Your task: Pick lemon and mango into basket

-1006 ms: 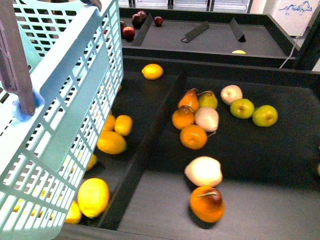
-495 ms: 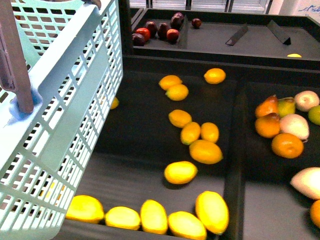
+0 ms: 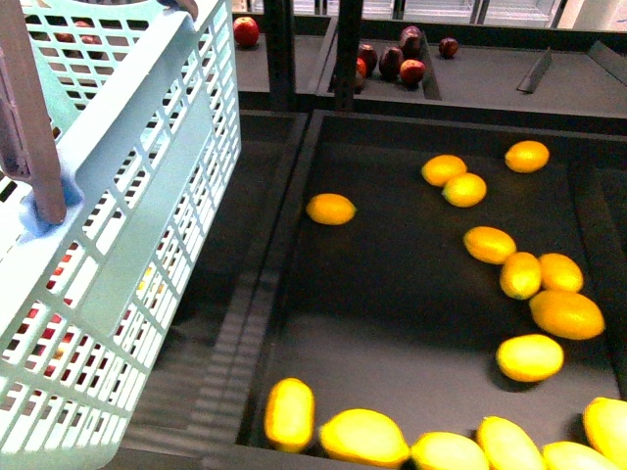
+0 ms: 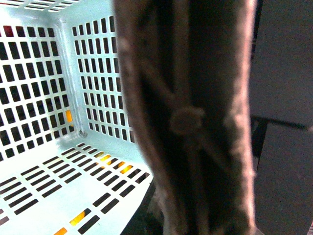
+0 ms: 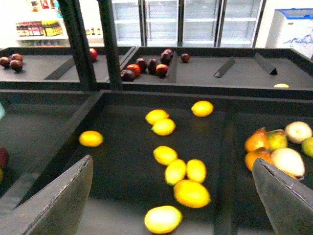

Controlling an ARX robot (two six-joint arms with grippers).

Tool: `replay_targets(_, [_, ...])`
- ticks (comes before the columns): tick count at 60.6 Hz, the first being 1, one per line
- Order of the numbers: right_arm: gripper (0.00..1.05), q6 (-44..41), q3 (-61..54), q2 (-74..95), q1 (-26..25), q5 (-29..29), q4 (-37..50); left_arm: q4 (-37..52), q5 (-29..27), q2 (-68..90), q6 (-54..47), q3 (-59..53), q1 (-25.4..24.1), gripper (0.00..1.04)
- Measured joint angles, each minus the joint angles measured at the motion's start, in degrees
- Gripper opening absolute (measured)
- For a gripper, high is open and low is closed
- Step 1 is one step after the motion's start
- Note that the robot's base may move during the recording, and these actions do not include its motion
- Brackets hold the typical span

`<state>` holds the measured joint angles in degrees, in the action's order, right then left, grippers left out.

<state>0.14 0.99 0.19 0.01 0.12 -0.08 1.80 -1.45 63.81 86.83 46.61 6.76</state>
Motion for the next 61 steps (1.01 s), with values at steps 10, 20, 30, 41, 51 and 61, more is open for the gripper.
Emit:
replay_targets(10, [0.96,0.0,0.0,0.0,0.0,0.0,0.0,0.0,0.0,0.0,0.0,0.0,0.0,0.05])
replay_targets(20, [0.96,0.0,0.0,0.0,0.0,0.1,0.0,0.0,0.0,0.0,0.0,0.0,0.0,0.05])
replay_targets(30, [0.96,0.0,0.0,0.0,0.0,0.1,0.0,0.0,0.0,0.0,0.0,0.0,0.0,0.05])
replay_targets(41, [0.96,0.0,0.0,0.0,0.0,0.0,0.0,0.0,0.0,0.0,-0.2,0.0,0.0,0.05])
replay_targets(51, [0.96,0.0,0.0,0.0,0.0,-0.6,0.0,0.0,-1.2,0.1,-0.1,0.0,-0.7,0.05])
replay_targets(61, [0.96,0.0,0.0,0.0,0.0,-0.3,0.0,0.0,-1.0,0.0,-1.2,0.0,-0.6,0.05])
